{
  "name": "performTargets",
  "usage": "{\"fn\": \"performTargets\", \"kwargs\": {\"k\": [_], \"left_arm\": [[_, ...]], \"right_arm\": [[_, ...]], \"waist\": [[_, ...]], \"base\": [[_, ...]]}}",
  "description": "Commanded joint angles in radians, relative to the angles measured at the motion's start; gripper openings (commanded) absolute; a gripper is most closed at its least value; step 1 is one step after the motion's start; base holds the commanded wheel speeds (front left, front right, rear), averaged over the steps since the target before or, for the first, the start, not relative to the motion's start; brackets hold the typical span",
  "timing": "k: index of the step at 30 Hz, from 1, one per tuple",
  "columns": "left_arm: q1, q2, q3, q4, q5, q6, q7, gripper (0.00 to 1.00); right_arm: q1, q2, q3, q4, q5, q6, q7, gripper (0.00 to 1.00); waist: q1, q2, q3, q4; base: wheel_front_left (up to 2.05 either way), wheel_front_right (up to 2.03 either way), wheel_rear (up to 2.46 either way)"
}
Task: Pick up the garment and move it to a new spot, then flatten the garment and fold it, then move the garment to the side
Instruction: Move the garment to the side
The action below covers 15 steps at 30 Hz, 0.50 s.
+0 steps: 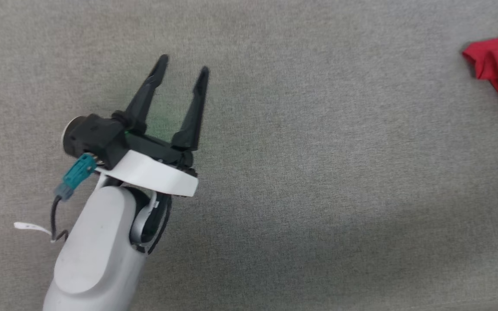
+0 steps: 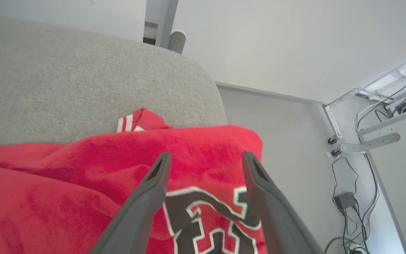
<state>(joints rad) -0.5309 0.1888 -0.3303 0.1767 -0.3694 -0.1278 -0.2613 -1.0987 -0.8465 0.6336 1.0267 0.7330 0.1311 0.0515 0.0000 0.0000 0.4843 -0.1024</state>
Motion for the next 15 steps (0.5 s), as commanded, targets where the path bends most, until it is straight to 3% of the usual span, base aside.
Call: {"fn": "performTargets", "kwargs": {"k": [1,15], "left_arm": [[0.017,0.005,0.017,-0.006,-0.001,-0.003,-0.005,1.0],[0.169,-0.022,0.15,-0.061,0.018,-0.003,-0.005,1.0]], "right_arm": [[0.005,0.011,0.006,-0.014,0.009,-0.001,-0.018,1.0],[0.129,0.101,0.024,-0.143,0.096,-0.001,-0.206,1.0]], "waist": [[0.0,0.0,-0.021,-0.004],[0.0,0.0,-0.159,0.033]], "base": [[0.0,0.0,0.0],[0.0,0.0,0.0]]}}
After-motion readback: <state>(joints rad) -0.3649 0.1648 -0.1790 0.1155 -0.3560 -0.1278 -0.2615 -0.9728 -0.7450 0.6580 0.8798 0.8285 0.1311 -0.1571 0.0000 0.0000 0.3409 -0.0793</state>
